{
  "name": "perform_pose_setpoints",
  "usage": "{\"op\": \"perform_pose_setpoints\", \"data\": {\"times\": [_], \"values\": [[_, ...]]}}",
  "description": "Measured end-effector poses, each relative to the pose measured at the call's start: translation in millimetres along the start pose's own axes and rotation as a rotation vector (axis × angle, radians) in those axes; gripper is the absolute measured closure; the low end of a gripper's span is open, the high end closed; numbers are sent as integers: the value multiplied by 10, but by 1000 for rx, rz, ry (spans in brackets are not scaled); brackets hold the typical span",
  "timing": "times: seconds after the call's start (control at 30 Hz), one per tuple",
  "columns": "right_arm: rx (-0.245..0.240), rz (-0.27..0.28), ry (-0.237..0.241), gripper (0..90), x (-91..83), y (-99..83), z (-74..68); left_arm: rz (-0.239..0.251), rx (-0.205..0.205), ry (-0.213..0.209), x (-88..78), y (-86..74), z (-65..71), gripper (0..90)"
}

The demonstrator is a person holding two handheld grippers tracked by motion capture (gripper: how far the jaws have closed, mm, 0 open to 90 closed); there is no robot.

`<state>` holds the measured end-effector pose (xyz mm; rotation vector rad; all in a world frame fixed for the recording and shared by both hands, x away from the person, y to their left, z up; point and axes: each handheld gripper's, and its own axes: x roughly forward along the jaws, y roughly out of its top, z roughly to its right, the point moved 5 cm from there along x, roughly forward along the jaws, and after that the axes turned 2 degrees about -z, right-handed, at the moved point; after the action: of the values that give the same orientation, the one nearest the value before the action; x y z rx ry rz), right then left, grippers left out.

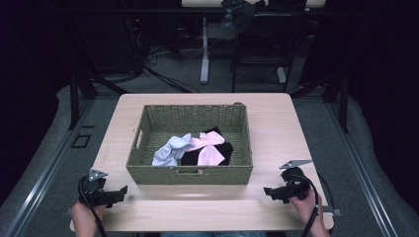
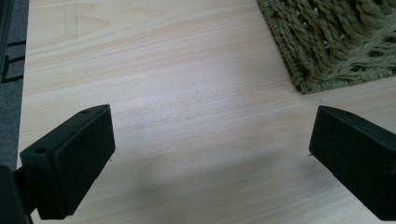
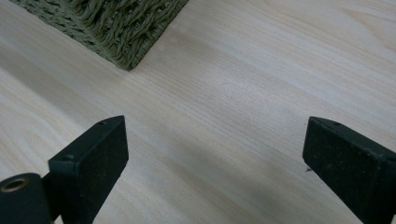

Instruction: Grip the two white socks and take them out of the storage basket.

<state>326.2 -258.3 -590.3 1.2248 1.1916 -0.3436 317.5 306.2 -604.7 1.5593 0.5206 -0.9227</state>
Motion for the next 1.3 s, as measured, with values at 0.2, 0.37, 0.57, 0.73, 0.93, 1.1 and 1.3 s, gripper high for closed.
{"op": "perform_pose_setpoints", "data": {"times": [0.2, 0.37, 0.57, 0.73, 0.93, 1.1, 1.3], "values": [[-4, -5, 3, 63, 1, 2, -23, 5, -5, -1, -12, -6, -7, 2], [-5, -8, -2, 63, 10, 3, -11, 0, -19, 5, -14, -13, -26, 2], [4, -4, 7, 63, 17, 7, 19, 4, -21, 41, -78, 20, -28, 1], [-5, 0, 19, 63, 46, 40, 4, 8, -25, 60, -145, 53, -42, 1], [-15, -2, 17, 62, 57, 49, -15, 15, -36, 39, -219, 114, -65, 1], [-19, -5, 4, 61, 50, 50, -21, 25, -18, 27, -276, 191, -64, 0], [-28, -12, 6, 60, 35, 26, -78, 32, -5, 12, -347, 237, -25, 1]]}}
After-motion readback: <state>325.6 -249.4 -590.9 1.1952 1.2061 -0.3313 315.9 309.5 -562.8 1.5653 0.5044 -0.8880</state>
